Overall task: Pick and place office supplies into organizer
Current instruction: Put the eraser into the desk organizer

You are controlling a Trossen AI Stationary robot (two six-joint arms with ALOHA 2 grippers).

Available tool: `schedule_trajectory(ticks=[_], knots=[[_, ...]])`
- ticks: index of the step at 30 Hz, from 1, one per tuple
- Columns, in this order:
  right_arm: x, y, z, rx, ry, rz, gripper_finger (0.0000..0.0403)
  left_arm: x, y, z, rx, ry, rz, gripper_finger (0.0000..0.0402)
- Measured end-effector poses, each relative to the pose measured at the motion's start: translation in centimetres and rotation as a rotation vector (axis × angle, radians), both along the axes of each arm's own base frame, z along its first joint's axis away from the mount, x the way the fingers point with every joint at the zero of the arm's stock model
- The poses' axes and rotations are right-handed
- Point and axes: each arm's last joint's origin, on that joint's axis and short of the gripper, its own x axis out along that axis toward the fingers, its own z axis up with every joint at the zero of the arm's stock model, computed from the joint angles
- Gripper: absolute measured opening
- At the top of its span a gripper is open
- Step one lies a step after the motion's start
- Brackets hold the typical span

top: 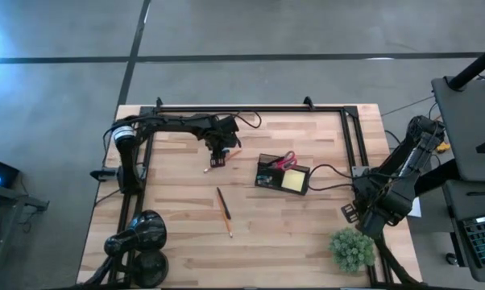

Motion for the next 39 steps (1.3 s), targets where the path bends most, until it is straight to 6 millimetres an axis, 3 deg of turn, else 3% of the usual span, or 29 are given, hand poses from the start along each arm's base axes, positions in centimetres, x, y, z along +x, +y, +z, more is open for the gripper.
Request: schedule_trajectory(ticks=[10, 25, 30, 33, 36, 39], knots=[[0.0, -0.1, -0.1, -0.007, 0.006, 0.006, 0.0077, 0.4, 0.7, -0.6, 0.027, -0.039, 0.015, 0.0151], [0.0, 0.0, -0.1, -0.004, 0.005, 0.008, 0.0077, 0.6, 1.1, -2.0, 0.040, -0.011, 0.001, 0.0028], [0.0, 0.0, -0.1, -0.003, 0.006, 0.013, 0.0077, 0.6, 0.7, -0.2, 0.055, -0.011, 0.008, 0.0008], [0.0, 0.0, -0.1, -0.004, 0.006, 0.016, 0.0077, 1.1, -0.1, 2.8, 0.092, -0.107, -0.007, 0.0008], [0.0, 0.0, -0.1, -0.002, 0.006, 0.021, 0.0077, 1.7, -2.4, 5.3, 0.057, -0.190, -0.062, 0.0008], [0.0, 0.0, -0.1, -0.001, 0.006, 0.022, 0.0077, 2.8, -5.7, 6.4, -0.011, -0.227, -0.140, 0.0008]])
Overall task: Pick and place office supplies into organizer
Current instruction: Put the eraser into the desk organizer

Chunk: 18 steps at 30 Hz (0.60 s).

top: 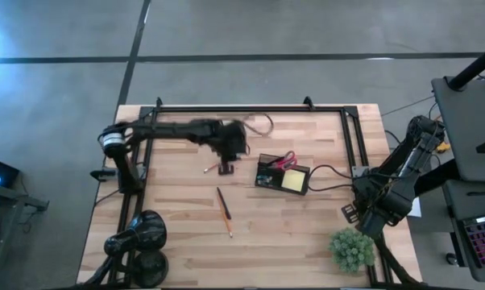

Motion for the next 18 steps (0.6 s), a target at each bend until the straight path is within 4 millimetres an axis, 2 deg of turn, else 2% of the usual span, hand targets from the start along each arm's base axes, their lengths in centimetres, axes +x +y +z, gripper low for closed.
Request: schedule_trajectory(ticks=[5, 8, 12, 18], knots=[[0.0, 0.1, 0.0, 0.007, -0.004, 0.003, 0.0077, 2.2, -6.7, 1.2, 0.000, -0.048, -0.151, 0.0007], [0.1, 0.1, 0.0, 0.013, 0.002, 0.046, 0.0077, 3.1, -9.2, 1.4, -0.029, -0.040, -0.124, 0.0007], [0.0, 0.0, 0.0, 0.012, 0.020, 0.136, 0.0077, 4.8, -10.7, 1.9, -0.036, -0.100, -0.062, 0.0007], [0.0, 0.0, 0.0, 0.017, 0.036, 0.216, 0.0077, 9.5, -10.6, 1.3, -0.010, -0.171, 0.007, 0.0006]])
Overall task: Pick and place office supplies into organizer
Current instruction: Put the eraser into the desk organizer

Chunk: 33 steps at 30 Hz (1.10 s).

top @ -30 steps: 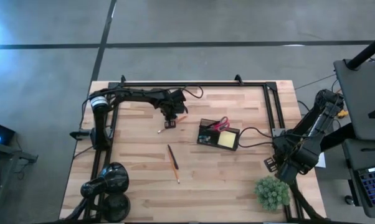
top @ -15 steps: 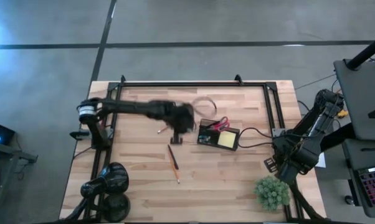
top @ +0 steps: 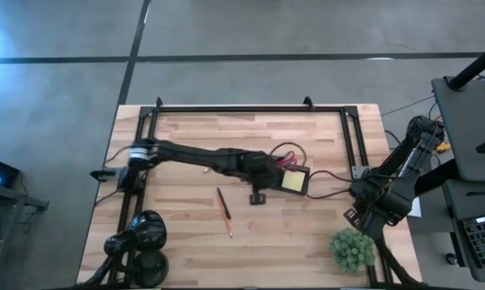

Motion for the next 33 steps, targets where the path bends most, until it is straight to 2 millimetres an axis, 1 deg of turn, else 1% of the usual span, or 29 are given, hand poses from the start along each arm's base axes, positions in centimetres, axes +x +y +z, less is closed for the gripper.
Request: schedule_trajectory(ticks=[4, 7, 10, 12, 16, 20, 24, 26, 28, 33], knots=[[0.0, 0.0, 0.0, 0.000, -0.001, -0.005, 0.0077, 2.6, -0.1, -1.2, 0.011, 0.050, -0.021, 0.0006], [0.0, 0.0, 0.0, 0.001, -0.002, -0.008, 0.0077, 3.5, -0.2, -2.3, 0.018, 0.133, -0.028, 0.0007], [0.0, 0.0, 0.0, 0.001, -0.003, -0.008, 0.0077, 4.2, 0.1, -2.9, 0.056, 0.142, -0.027, 0.0011], [0.0, 0.0, 0.0, 0.002, -0.006, -0.008, 0.0077, 4.4, 0.4, -3.3, 0.079, 0.147, -0.007, 0.0012], [0.0, 0.0, 0.0, 0.002, -0.009, -0.007, 0.0077, 4.4, 1.0, -3.4, 0.113, 0.152, 0.018, 0.0012], [0.1, 0.0, 0.0, 0.001, -0.012, -0.007, 0.0077, 4.1, 1.4, -3.9, 0.206, 0.193, -0.006, 0.0013], [0.1, 0.0, 0.0, 0.000, -0.011, -0.007, 0.0077, 4.2, 1.4, -4.3, 0.226, 0.208, -0.022, 0.0015], [0.0, 0.0, 0.0, 0.000, -0.011, -0.007, 0.0077, 4.2, 1.4, -4.5, 0.227, 0.212, -0.023, 0.0023], [0.0, 0.0, 0.0, -0.001, -0.011, -0.007, 0.0077, 4.2, 1.4, -4.6, 0.227, 0.215, -0.023, 0.0040], [0.0, 0.0, 0.0, -0.003, -0.010, -0.007, 0.0077, 4.1, 1.4, -4.6, 0.227, 0.224, -0.024, 0.0104]])
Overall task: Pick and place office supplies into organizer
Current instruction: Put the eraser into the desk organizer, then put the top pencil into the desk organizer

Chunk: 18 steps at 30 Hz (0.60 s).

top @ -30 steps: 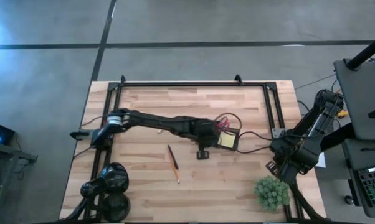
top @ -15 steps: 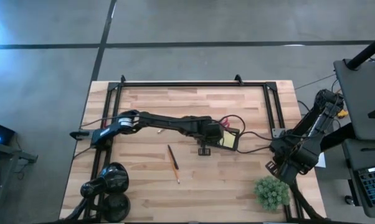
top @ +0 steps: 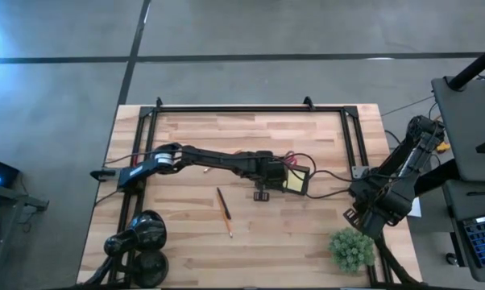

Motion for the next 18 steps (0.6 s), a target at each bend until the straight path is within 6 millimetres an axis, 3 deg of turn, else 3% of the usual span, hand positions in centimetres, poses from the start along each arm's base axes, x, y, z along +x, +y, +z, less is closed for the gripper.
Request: schedule_trajectory(ticks=[6, 10, 15, 18], knots=[[0.0, 0.0, 0.0, -0.003, 0.002, 0.000, 0.0077, -0.5, -0.1, 0.5, -0.032, 0.048, -0.013, 0.0178], [0.0, 0.0, 0.0, -0.004, 0.002, 0.000, 0.0077, -1.0, -0.1, 1.2, -0.012, 0.087, -0.006, 0.0202], [0.0, 0.0, 0.0, -0.005, 0.002, 0.001, 0.0077, -3.6, -0.3, 5.4, -0.039, 0.120, 0.065, 0.0205], [0.0, -0.1, 0.0, -0.007, 0.002, 0.001, 0.0077, -5.7, 0.3, 8.1, -0.097, 0.094, 0.229, 0.0197]])
